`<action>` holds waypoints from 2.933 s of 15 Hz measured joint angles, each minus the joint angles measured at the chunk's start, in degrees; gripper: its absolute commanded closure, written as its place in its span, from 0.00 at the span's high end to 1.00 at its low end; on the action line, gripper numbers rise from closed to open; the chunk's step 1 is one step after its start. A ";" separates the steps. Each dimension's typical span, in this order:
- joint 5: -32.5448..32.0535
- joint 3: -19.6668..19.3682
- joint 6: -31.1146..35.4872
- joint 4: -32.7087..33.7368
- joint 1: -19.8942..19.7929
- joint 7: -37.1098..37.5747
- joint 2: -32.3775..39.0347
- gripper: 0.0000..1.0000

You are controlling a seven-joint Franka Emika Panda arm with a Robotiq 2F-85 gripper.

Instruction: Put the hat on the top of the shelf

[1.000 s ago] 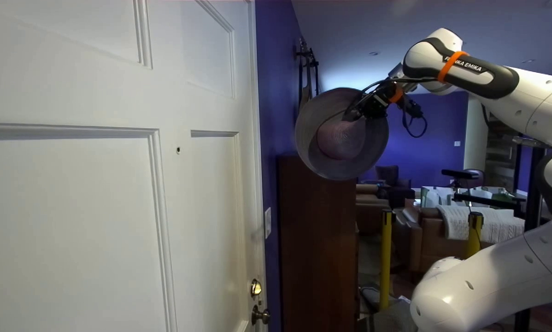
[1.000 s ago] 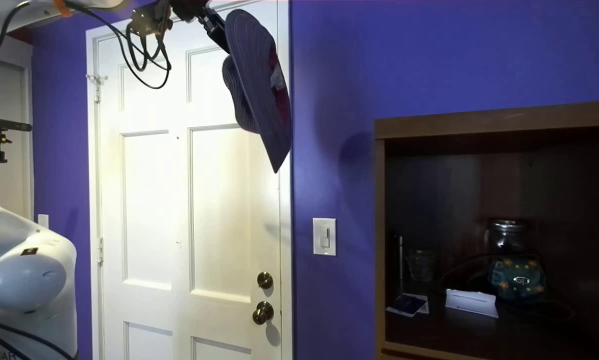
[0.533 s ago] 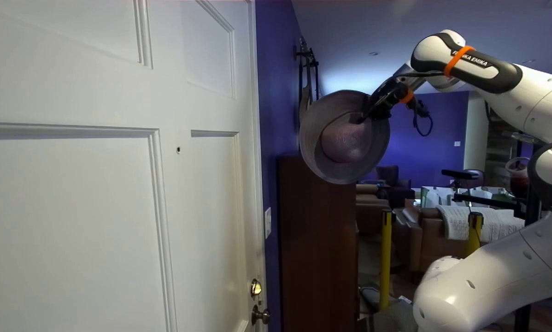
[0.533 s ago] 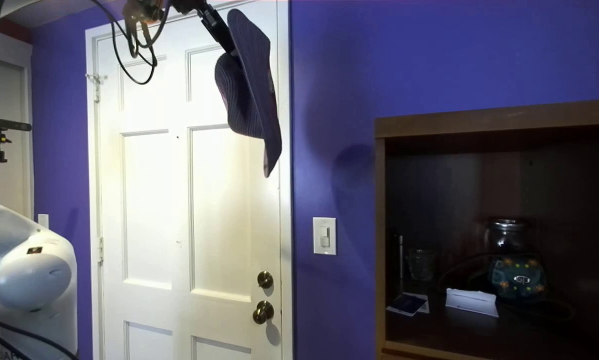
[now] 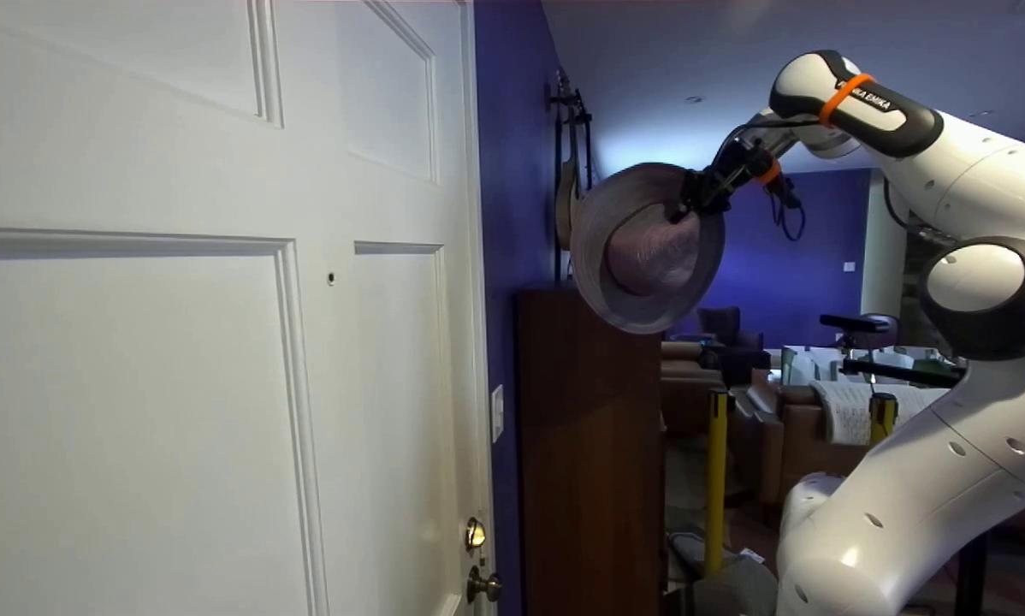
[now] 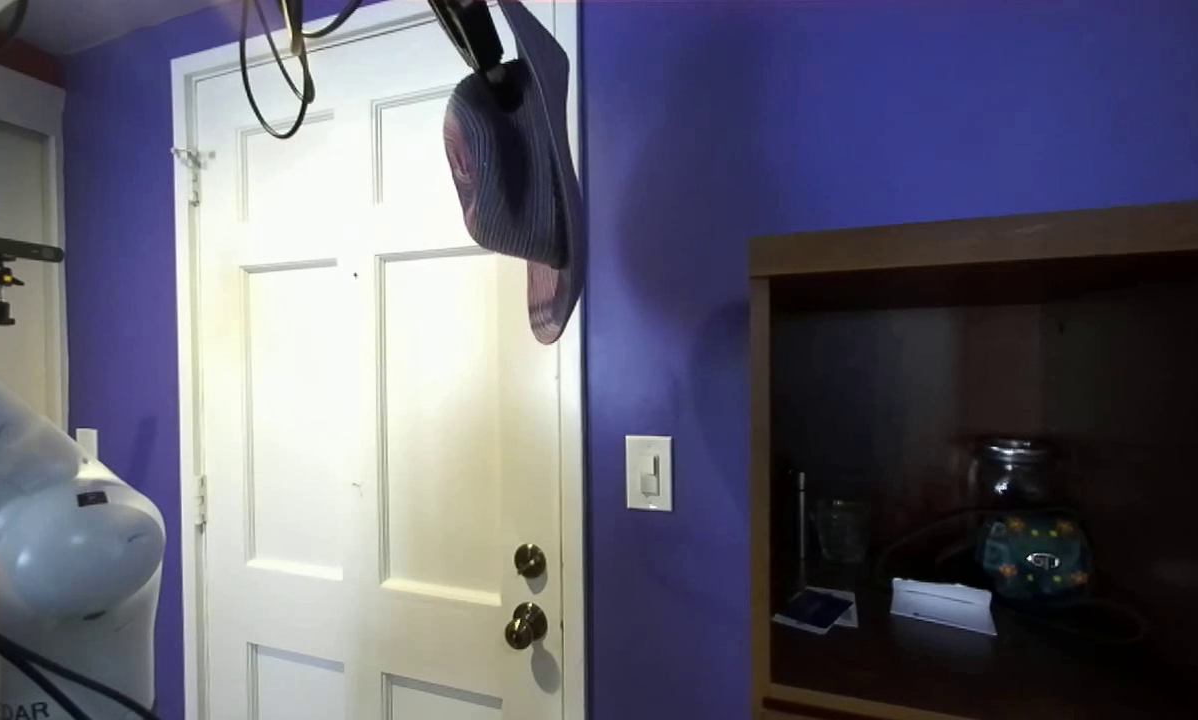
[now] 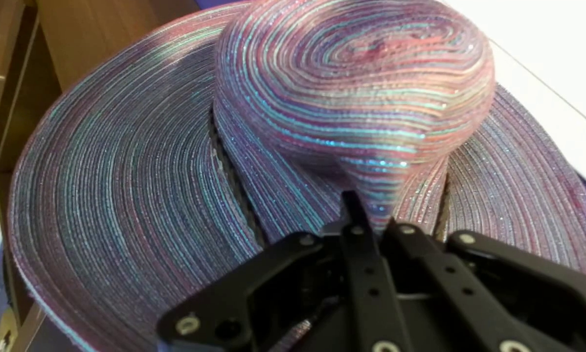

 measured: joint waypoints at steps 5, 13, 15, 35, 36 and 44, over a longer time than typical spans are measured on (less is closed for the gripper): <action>0.06 0.00 -0.36 0.76 0.00 -0.03 0.58 0.04; 0.06 -0.01 -0.37 0.78 0.00 -0.04 0.58 0.01; 0.20 -0.08 -0.39 0.66 -0.15 -0.04 0.72 0.01; 12.36 -41.26 -5.77 28.60 25.01 -1.21 26.36 0.04; 12.03 -43.29 -2.86 28.58 26.17 -2.47 26.78 0.04; 11.60 -46.14 0.94 28.15 27.79 -3.92 27.48 0.01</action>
